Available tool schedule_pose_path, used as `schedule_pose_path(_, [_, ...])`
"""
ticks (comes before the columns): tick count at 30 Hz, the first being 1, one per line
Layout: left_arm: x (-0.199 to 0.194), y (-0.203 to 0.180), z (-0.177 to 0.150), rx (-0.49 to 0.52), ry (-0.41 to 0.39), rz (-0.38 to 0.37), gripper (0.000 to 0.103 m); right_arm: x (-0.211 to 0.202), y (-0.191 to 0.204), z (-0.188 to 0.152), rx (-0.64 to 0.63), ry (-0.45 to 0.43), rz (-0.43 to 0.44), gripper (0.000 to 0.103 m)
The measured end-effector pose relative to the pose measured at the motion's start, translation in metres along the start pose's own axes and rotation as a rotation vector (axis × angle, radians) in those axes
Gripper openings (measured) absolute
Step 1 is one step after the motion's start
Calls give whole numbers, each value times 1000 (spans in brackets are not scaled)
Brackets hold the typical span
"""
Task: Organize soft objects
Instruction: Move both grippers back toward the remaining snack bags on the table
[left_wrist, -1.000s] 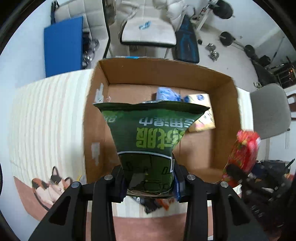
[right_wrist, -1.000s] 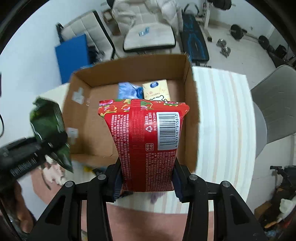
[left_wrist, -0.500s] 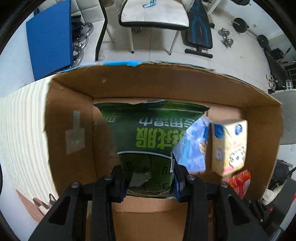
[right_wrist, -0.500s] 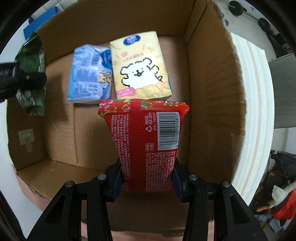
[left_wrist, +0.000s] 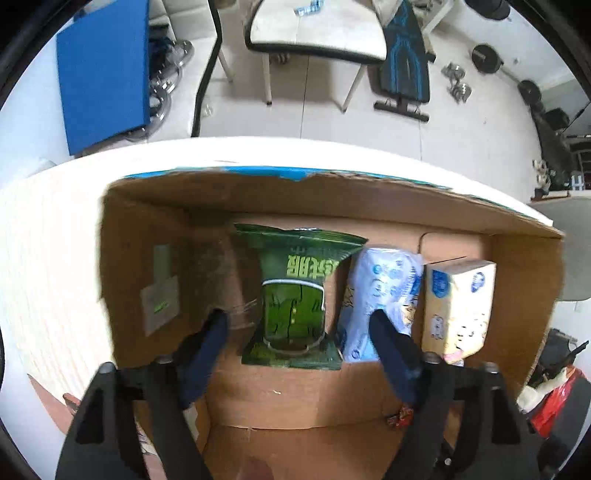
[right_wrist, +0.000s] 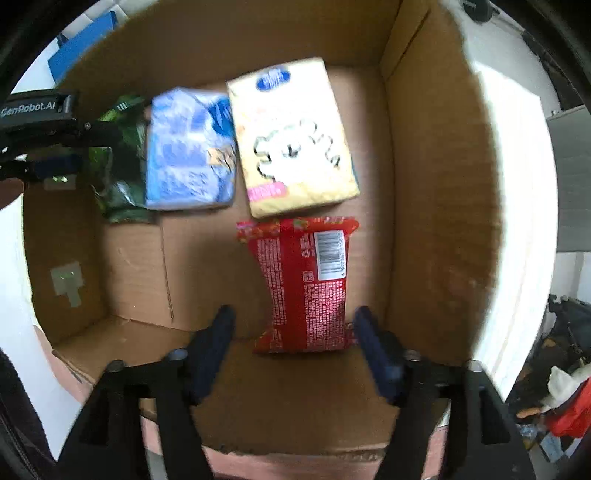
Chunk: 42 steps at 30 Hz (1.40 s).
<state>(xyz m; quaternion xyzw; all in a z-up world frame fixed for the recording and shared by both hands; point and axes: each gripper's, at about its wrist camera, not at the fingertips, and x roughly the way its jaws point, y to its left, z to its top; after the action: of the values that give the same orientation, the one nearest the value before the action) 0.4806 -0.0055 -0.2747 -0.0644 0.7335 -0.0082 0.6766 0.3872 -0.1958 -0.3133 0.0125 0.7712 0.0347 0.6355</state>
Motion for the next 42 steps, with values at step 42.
schedule_pose_path(42, [89,19,-256,-114,73,1,100,14,-20,-152,232,-112,248,84])
